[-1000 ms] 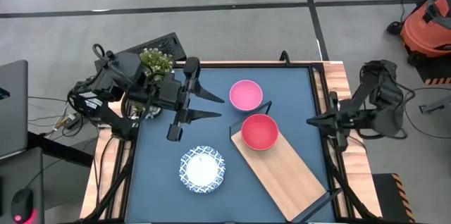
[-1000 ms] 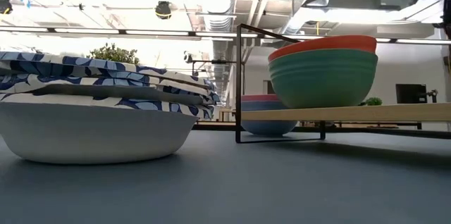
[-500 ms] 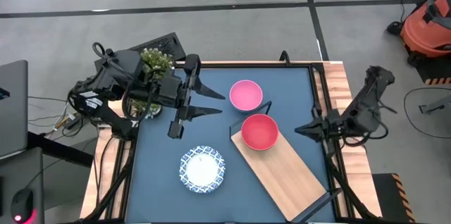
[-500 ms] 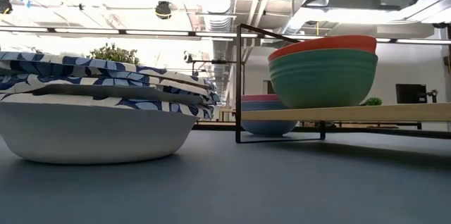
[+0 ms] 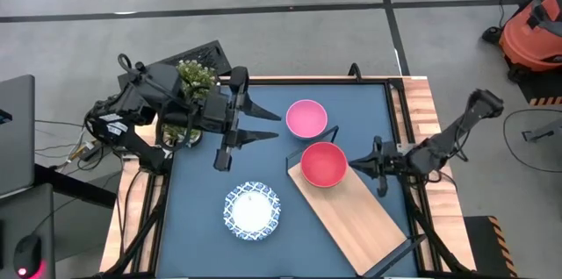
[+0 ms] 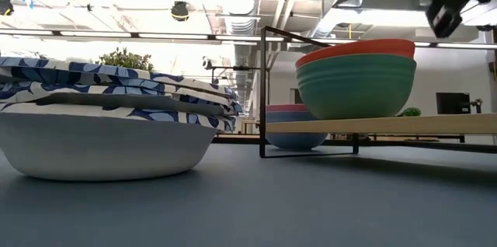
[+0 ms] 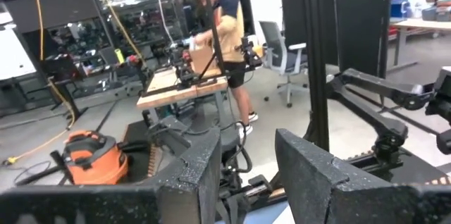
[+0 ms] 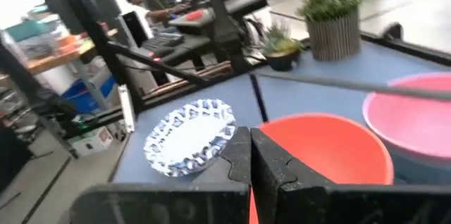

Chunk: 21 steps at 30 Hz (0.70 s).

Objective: Place and stack bowls onto a shelf
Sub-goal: Stack the pink bowl on top of the orange bowl on the shelf

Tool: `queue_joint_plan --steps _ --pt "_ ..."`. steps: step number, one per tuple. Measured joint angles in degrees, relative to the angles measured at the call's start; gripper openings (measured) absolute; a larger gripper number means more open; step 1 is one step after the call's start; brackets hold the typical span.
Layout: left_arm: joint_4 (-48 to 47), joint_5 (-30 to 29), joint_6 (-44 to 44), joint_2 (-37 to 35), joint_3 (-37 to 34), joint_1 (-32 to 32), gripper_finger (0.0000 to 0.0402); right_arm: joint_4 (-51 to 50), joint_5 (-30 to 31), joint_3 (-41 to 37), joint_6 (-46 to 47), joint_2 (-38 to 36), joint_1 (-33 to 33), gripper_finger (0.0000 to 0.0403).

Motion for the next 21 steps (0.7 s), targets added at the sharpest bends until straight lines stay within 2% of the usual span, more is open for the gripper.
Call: queue_joint_plan --steps 5,11,21 --pt "-1.81 -2.27 -0.04 0.00 0.00 0.11 0.0121 0.22 -2.79 -1.64 2.47 0.87 -2.89 0.0019" --pt "-2.90 -2.03 -0.52 0.00 0.00 1.41 0.0121 0.26 -5.63 -2.67 4.14 3.14 -6.62 0.0020" --pt "-4.71 -2.02 -2.42 0.00 0.00 3.21 0.0121 -0.28 -6.01 -4.93 8.27 4.24 -8.17 0.0020"
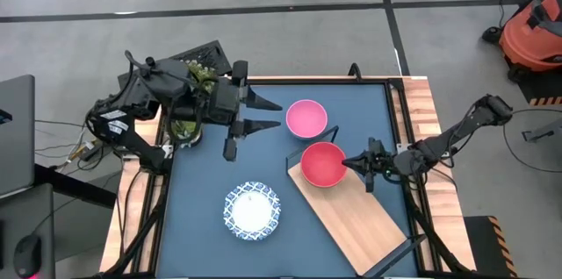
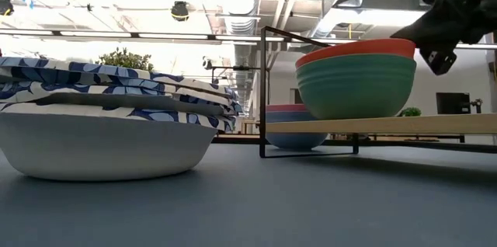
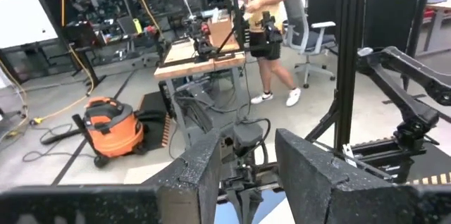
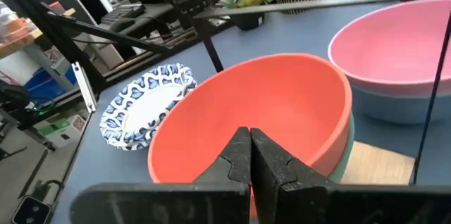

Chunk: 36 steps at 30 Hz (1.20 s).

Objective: Place and stack bowls onto a shelf
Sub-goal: Stack the pink bowl on top of the orange bowl on the shelf

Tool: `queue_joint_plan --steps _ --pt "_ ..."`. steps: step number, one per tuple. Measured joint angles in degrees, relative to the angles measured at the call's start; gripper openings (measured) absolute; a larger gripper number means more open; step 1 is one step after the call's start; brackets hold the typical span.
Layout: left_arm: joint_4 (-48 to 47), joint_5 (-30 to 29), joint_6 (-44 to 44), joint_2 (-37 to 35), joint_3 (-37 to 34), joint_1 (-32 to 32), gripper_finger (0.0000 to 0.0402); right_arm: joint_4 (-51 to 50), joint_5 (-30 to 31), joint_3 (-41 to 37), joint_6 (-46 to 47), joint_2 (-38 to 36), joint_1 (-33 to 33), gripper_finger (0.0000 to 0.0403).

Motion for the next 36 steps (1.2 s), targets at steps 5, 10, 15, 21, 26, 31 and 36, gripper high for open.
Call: queue_joint_plan --steps 5,10,15,21,26,31,36 --pt "-4.81 -3.30 -1.53 -0.02 0.02 1.08 0.0121 2.06 0.09 0.00 0.21 -0.11 0.00 0.0021" --pt "-12.63 -14.76 -3.37 0.69 0.13 2.41 0.0121 11.67 0.13 0.04 -3.06 -1.40 0.13 0.0042" --pt "-20.93 -15.62 -0.80 3.49 0.07 4.51 0.0121 13.64 0.11 2.66 -7.75 -4.10 0.11 0.0059" --pt "-27.07 -3.21 4.69 8.87 0.00 10.25 0.0121 11.72 -0.83 6.49 -12.17 -6.12 0.14 0.0062" --pt "-33.99 2.17 9.95 12.48 0.00 16.07 0.0121 9.37 -0.83 7.48 -11.36 -6.25 0.13 0.0062" --pt "-35.62 10.31 15.42 17.07 0.00 20.47 0.0134 8.51 -0.83 7.48 -9.02 -5.98 0.09 0.0062" --pt "-36.58 11.29 20.77 22.46 0.00 22.49 0.0166 8.54 -0.81 7.48 -8.83 -6.04 0.09 0.0063"
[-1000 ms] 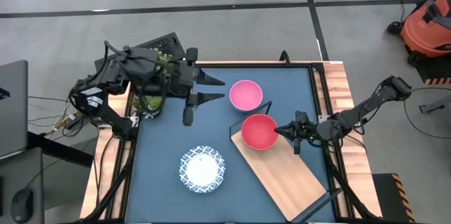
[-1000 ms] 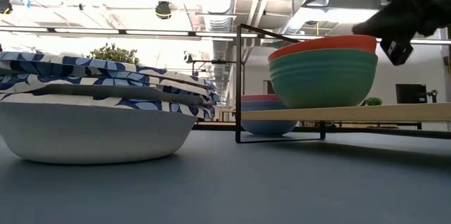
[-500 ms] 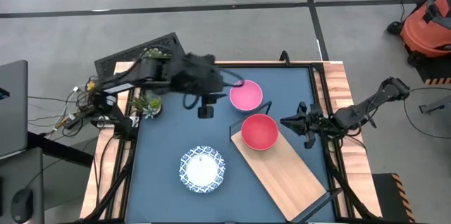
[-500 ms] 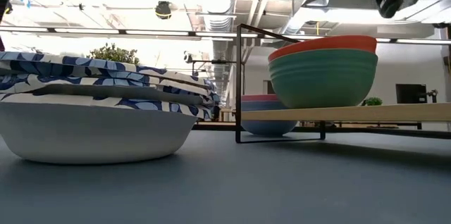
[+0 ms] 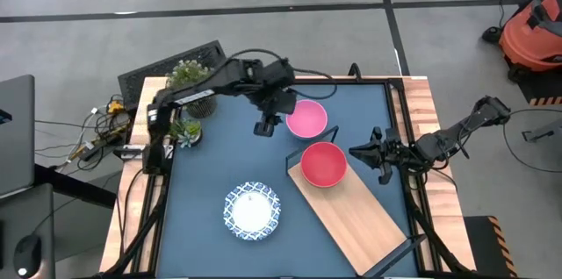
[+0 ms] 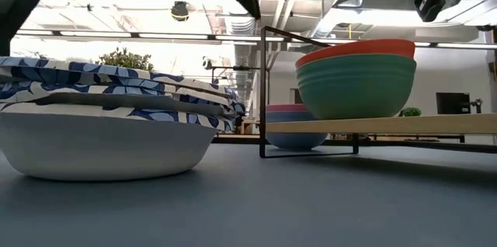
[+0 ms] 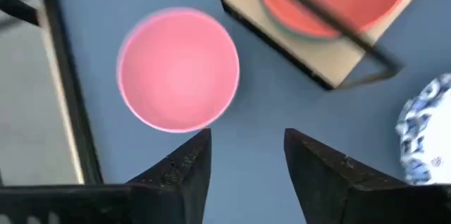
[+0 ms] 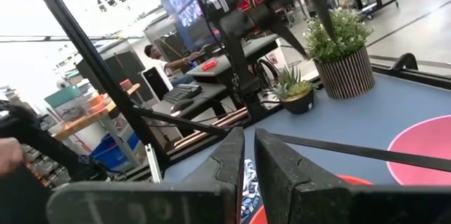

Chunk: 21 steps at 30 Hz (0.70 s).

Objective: Place and stack bowls onto a shelf
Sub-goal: Stack the pink bowl on top of the orange bowl on the shelf

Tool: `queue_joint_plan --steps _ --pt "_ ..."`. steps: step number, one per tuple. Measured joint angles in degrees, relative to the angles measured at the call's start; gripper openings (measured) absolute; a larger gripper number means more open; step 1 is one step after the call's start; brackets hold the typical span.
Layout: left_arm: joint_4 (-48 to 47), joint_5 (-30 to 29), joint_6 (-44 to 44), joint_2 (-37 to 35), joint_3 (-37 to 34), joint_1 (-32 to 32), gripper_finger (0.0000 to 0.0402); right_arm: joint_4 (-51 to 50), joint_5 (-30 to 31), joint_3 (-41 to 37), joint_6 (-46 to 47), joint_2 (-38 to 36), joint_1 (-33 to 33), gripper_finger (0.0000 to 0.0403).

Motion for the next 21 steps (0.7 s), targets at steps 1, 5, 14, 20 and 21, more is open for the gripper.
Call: queue_joint_plan --steps 1,5,14,20,21 --pt "-0.58 0.54 0.64 1.04 0.00 0.39 0.0174 -0.02 0.04 0.00 0.02 -0.06 0.00 0.0063" --pt "-3.99 1.27 0.68 4.44 0.00 1.52 0.0193 -0.23 0.07 0.00 0.00 -0.06 0.00 0.0063" --pt "-5.21 2.94 -7.60 0.61 0.00 1.17 0.0194 -1.38 0.24 0.00 -0.85 -0.06 -0.17 0.0063" --pt "-0.33 2.65 -7.97 -5.95 0.02 1.66 0.0194 -2.84 2.89 0.00 -0.96 -0.06 -0.17 0.0063" --pt "0.57 3.09 -7.59 -7.17 0.02 2.25 0.0194 -2.84 3.82 0.00 -0.99 -0.06 -0.19 0.0063"
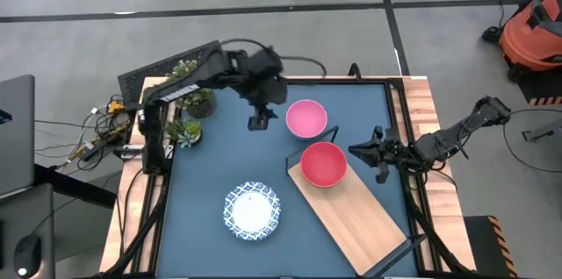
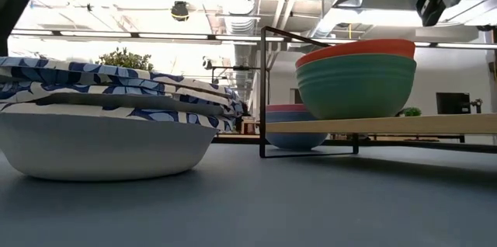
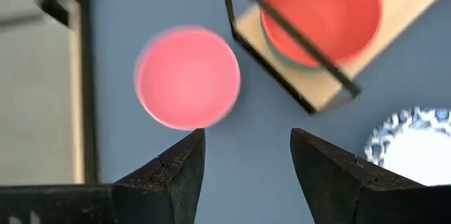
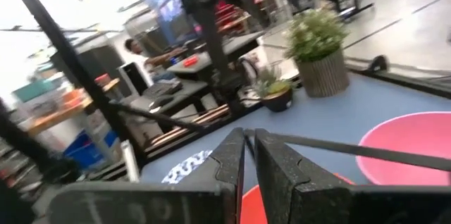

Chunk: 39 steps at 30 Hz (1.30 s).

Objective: Place and stack bowls onto a shelf
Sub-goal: Stack the pink bowl on top of the orange bowl on the shelf

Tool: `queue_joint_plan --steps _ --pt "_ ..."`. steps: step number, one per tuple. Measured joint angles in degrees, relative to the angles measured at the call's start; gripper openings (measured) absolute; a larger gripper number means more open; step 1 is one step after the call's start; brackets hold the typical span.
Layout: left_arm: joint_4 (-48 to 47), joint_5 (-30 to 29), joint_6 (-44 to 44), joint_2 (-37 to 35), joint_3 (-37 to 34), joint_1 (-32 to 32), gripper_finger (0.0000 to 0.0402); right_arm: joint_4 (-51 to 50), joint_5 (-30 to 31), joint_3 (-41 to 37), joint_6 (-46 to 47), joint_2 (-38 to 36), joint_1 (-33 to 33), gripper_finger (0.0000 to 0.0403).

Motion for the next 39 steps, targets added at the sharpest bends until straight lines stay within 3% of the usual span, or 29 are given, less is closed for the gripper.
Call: queue_joint_plan --steps 4,9,20,26,32,39 --pt "1.09 3.65 0.66 -4.40 0.00 3.35 0.0194 0.66 4.97 0.00 -0.03 0.02 -0.04 0.0063" --pt "2.08 4.15 3.15 -8.26 0.00 5.75 0.0194 0.95 9.75 0.00 -0.42 0.00 -0.05 0.0063" --pt "-4.88 14.08 5.84 -9.43 0.00 10.87 0.0194 0.93 14.30 0.00 -0.54 0.00 -0.05 0.0063" --pt "-4.16 14.11 2.69 -10.53 -0.02 11.35 0.0194 0.91 14.28 0.00 -0.57 0.00 -0.05 0.0063" --pt "5.68 13.48 -3.85 -15.15 -0.02 7.69 0.0194 0.88 14.28 0.00 -0.54 0.00 -0.05 0.0063" --pt "9.39 4.58 -7.28 -20.33 0.00 2.19 0.0194 0.83 14.26 0.00 -0.54 0.00 -0.03 0.0063"
